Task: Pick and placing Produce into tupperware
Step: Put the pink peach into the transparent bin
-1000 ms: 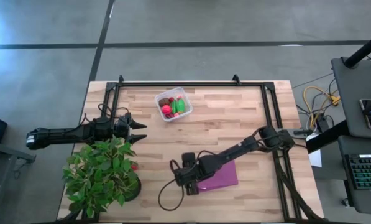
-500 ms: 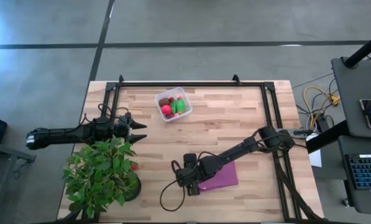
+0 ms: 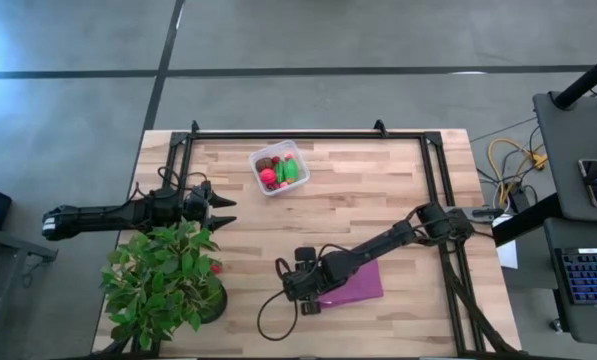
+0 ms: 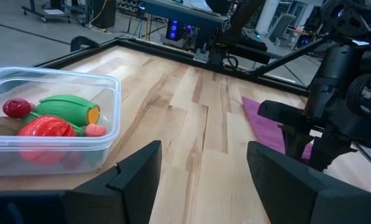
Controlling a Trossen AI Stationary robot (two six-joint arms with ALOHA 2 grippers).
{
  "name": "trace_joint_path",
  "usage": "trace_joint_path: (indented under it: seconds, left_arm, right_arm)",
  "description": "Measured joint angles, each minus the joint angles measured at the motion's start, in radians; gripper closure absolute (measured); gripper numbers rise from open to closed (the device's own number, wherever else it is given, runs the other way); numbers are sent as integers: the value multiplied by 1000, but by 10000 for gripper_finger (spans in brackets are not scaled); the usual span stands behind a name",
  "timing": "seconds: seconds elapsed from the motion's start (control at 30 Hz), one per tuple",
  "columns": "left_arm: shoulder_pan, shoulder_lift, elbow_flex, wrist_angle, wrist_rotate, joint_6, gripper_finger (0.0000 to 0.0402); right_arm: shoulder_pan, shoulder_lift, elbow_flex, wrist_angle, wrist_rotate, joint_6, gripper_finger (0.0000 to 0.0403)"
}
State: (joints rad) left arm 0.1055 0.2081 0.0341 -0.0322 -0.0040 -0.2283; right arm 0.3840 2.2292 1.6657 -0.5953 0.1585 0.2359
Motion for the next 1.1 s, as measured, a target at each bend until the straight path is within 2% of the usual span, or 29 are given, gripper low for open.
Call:
trace_joint_path:
  seconds: [0.27,0.5,0.63,0.73,0.9,1.1]
  left_arm:
    - [0,-1,0,0,0,0,178]
    - [0,0,0,-1,0,0,178]
    - [0,-1,0,0,0,0,178]
    - [0,0,0,0,0,0,178]
    - [0,-1,0,0,0,0,178]
    - [0,0,0,0,0,0,178]
  right_arm:
    - [0,0,0,0,-2,11,270]
    - [-11,-30,38,7,2,123,279]
    - [-28,-66,81,4,82,136,276]
    - [-50,-99,121,-11,132,85,273]
    - [-135,-121,169,-76,195,-11,275]
    - [-335,-123,178,-80,181,-6,269]
